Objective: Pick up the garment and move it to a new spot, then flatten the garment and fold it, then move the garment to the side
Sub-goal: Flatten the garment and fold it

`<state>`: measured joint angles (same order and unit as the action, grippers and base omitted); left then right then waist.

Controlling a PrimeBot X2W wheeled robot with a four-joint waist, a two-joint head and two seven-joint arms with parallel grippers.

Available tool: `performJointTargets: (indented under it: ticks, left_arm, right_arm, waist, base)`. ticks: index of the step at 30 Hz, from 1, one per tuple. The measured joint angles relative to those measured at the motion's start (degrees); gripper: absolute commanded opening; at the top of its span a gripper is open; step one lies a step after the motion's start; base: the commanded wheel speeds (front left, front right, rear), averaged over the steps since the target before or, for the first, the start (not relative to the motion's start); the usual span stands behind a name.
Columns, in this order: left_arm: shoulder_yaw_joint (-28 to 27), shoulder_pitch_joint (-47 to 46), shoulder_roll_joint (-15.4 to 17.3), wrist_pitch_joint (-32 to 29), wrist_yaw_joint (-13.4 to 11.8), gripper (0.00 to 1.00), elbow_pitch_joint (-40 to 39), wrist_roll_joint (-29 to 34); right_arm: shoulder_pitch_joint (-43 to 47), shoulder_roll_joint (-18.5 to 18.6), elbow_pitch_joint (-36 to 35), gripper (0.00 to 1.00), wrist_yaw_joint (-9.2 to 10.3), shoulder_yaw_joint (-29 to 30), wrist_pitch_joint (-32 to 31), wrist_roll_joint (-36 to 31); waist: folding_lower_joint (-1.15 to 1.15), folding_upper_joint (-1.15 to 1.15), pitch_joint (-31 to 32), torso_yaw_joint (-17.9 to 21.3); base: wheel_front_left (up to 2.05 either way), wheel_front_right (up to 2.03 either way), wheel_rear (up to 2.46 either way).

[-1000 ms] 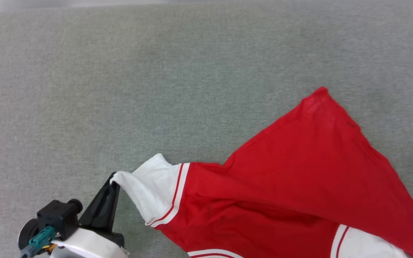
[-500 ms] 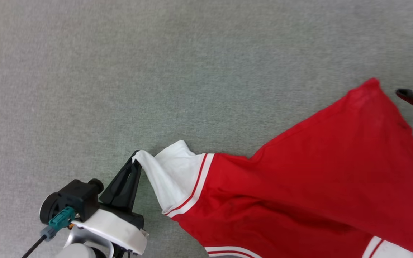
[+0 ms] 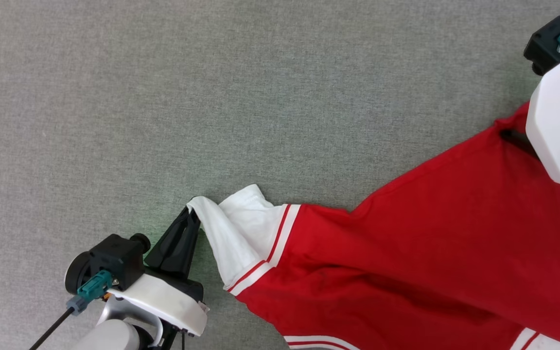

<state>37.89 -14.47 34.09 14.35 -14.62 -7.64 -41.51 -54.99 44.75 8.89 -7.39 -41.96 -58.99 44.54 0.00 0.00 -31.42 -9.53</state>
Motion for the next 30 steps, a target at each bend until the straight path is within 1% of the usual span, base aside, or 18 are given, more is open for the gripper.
performJointTargets:
  ticks: [1,2,8,13,18,20,23,27,30]
  left_arm:
    - [-0.1,0.1,0.0,0.0,0.0,0.0,0.3,0.0]
    - [-0.2,0.2,0.0,0.0,0.0,0.0,0.5,-0.1]
    - [-2.1,1.3,0.8,0.5,0.0,0.0,0.4,0.4]
    - [-3.6,1.7,4.1,0.5,-0.5,0.0,-1.2,2.3]
    - [-5.3,0.4,7.0,-0.6,-1.2,0.0,-3.9,3.4]
    - [-6.4,-1.4,7.7,-1.0,-1.3,0.0,-4.9,3.5]
    - [-7.3,-5.9,8.7,-2.4,-0.6,0.0,-5.1,4.1]
    - [-8.4,-13.9,8.9,-4.7,0.9,0.0,-4.9,5.0]
    - [-9.3,-21.4,8.6,-6.5,2.6,0.0,-3.9,5.2]
  right_arm:
    - [0.0,0.2,0.1,0.32,0.0,-0.6,1.3,0.2]
    - [-0.1,0.3,0.4,0.0,0.0,-1.2,2.4,0.5]
    - [-0.7,0.0,0.7,0.0,-0.11,-4.2,11.1,2.8]
    - [-3.4,1.1,-0.9,0.0,-0.11,-5.5,18.6,3.5]
    - [-5.1,1.2,-1.1,0.0,-0.11,-5.9,26.4,3.9]
    - [-5.5,1.3,-1.1,0.0,-0.11,-5.9,29.4,3.6]
    - [-6.2,0.9,-0.4,0.0,-0.11,-4.8,33.7,3.3]
    - [-8.2,-2.1,1.1,0.0,-0.11,0.2,38.8,3.6]
    - [-10.3,-3.9,1.9,0.0,-0.11,3.1,40.3,1.1]
  waist:
    - [0.0,0.0,0.2,0.2]
    - [0.0,0.0,0.5,0.4]
    - [0.01,0.0,4.1,1.9]
    - [0.0,0.0,7.9,3.8]
    - [0.0,0.0,11.0,6.5]
    - [0.0,0.0,11.9,7.6]
    - [0.0,0.0,12.8,8.8]
    - [0.0,0.0,12.7,9.9]
    - [0.0,0.0,11.7,10.3]
  base:
    - [0.0,0.0,0.0]
    - [0.0,0.0,0.0]
    - [0.0,0.0,0.0]
    - [0.0,0.0,0.0]
    - [0.0,0.0,0.0]
    - [0.0,0.0,0.0]
    - [0.0,0.0,0.0]
    - [0.0,0.0,0.0]
    - [0.0,0.0,0.0]
